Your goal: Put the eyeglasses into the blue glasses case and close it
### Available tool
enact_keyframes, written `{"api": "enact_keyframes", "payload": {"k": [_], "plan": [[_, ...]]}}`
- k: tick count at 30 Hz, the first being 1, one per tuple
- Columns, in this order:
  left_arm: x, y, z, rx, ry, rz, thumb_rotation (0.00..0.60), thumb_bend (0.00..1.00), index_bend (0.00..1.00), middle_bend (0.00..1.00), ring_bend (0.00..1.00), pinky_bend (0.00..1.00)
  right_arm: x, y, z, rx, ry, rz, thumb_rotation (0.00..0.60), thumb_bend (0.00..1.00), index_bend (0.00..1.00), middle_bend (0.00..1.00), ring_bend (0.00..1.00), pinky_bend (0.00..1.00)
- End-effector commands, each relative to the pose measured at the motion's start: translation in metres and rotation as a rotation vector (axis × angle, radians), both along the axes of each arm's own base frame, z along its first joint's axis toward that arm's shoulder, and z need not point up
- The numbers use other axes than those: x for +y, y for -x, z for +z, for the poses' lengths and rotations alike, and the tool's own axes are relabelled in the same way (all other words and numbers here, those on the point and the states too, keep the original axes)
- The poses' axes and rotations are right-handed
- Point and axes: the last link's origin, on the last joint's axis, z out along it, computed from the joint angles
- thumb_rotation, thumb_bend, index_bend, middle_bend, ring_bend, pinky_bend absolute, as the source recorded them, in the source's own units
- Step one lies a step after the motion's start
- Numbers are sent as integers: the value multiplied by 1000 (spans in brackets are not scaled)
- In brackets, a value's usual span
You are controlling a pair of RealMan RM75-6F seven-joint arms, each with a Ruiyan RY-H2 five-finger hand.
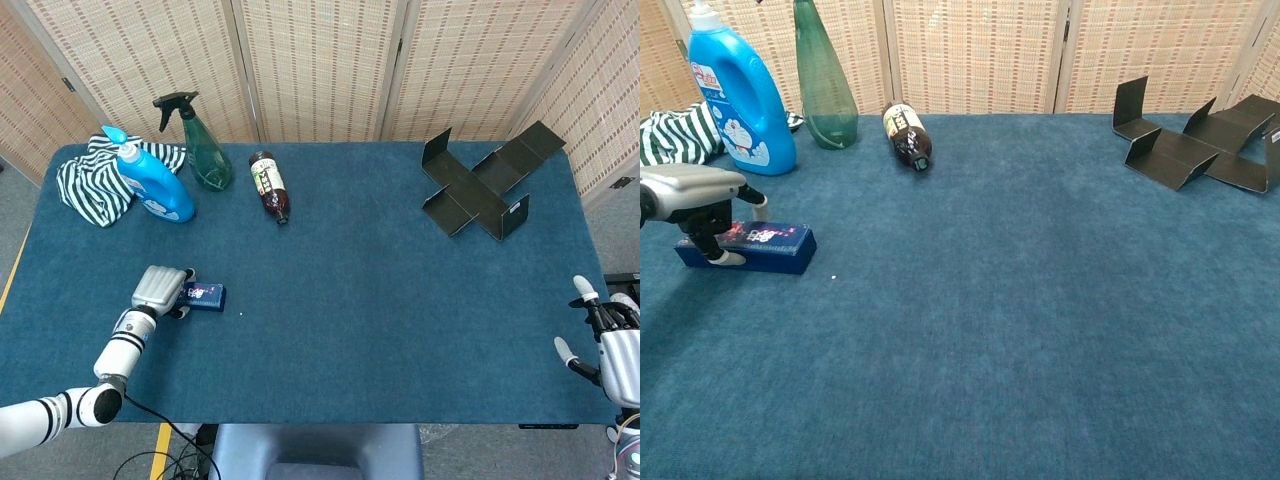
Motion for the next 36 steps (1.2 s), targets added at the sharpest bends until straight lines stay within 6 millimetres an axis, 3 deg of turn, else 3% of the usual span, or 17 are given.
{"api": "enact_keyframes", "payload": {"k": [1, 5, 7, 10, 13, 16, 19, 25, 36], "plan": [[-2, 2, -1, -8, -13, -17, 600, 326, 528, 1000, 956, 998, 0, 0, 0, 0, 0, -1, 600, 269, 52, 361, 488, 289], [-6, 2, 5, 2, -11, -26, 600, 326, 366, 984, 937, 991, -1, 0, 0, 3, 1, 1, 600, 270, 52, 365, 488, 288], [-9, 0, 11, -11, -19, -30, 600, 322, 250, 917, 874, 970, -2, -1, 1, 5, 1, 0, 600, 269, 52, 365, 488, 289], [-16, 1, 22, -26, -44, -40, 600, 302, 173, 720, 674, 893, -4, -1, 1, 9, 0, 2, 600, 270, 51, 365, 488, 302], [-23, 2, 33, -61, -81, -41, 600, 294, 165, 544, 527, 830, -5, -2, 1, 13, -4, 1, 600, 270, 52, 365, 488, 325], [-32, 6, 49, -107, -137, -36, 600, 293, 165, 461, 444, 729, -7, -2, 1, 20, -11, -2, 600, 270, 51, 365, 488, 325], [-42, 12, 65, -158, -213, -33, 600, 293, 168, 429, 381, 611, -10, -1, 2, 27, -15, -7, 600, 270, 51, 364, 480, 325], [-68, 31, 89, -189, -325, -15, 600, 291, 180, 378, 310, 452, -15, 0, 2, 14, -54, -9, 600, 270, 52, 341, 297, 325], [-134, 52, 126, -184, -486, 33, 600, 287, 193, 357, 297, 419, -21, -5, -3, -10, -123, -5, 600, 270, 85, 334, 284, 325]]}}
